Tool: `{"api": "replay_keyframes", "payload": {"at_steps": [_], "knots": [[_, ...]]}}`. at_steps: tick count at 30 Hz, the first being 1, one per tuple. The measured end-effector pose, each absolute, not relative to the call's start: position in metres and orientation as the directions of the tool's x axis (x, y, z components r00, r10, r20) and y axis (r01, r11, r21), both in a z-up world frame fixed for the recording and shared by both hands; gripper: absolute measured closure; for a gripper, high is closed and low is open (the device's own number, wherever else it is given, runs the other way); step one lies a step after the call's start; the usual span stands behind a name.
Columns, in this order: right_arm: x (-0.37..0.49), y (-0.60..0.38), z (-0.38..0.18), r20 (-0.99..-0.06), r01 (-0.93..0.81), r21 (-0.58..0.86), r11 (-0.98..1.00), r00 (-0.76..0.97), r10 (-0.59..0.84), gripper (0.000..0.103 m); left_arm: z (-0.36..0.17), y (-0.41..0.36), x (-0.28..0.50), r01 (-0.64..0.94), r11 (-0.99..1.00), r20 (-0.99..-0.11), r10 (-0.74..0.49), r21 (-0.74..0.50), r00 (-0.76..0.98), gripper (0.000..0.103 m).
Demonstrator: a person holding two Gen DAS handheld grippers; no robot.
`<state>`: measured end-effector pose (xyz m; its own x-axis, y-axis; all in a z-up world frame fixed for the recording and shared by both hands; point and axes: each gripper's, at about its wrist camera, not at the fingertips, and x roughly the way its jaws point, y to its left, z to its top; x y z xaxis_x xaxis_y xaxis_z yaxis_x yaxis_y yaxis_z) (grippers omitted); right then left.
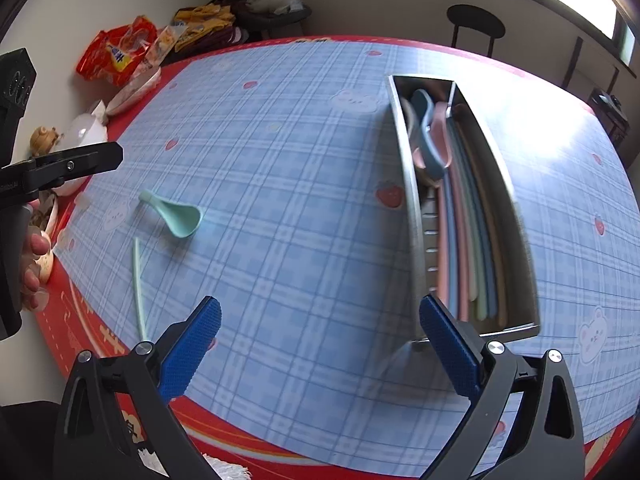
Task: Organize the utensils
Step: 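Move both tools back toward the green spoon and green chopstick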
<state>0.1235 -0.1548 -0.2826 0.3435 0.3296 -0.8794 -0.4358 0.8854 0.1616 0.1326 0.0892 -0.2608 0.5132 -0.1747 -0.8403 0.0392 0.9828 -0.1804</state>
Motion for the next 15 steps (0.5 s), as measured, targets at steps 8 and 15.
{"api": "replay_keyframes", "payload": {"at_steps": [8,15], "knots": [[0.097,-0.088,-0.303,-0.91,-0.563,0.149,0.813,0.243,0.335,0.006,-0.29,0.141,0.074,-0.087,0.978,-0.87,-0.125,-0.188,0.477,0.006],[0.09,-0.063,-0.31,-0.917,-0.569,0.155,0.808,0.221,0.331,0.011,-0.317,0.148,0.05,-0.126,0.956,-0.889,-0.191,-0.265,0.417,0.006]]}}
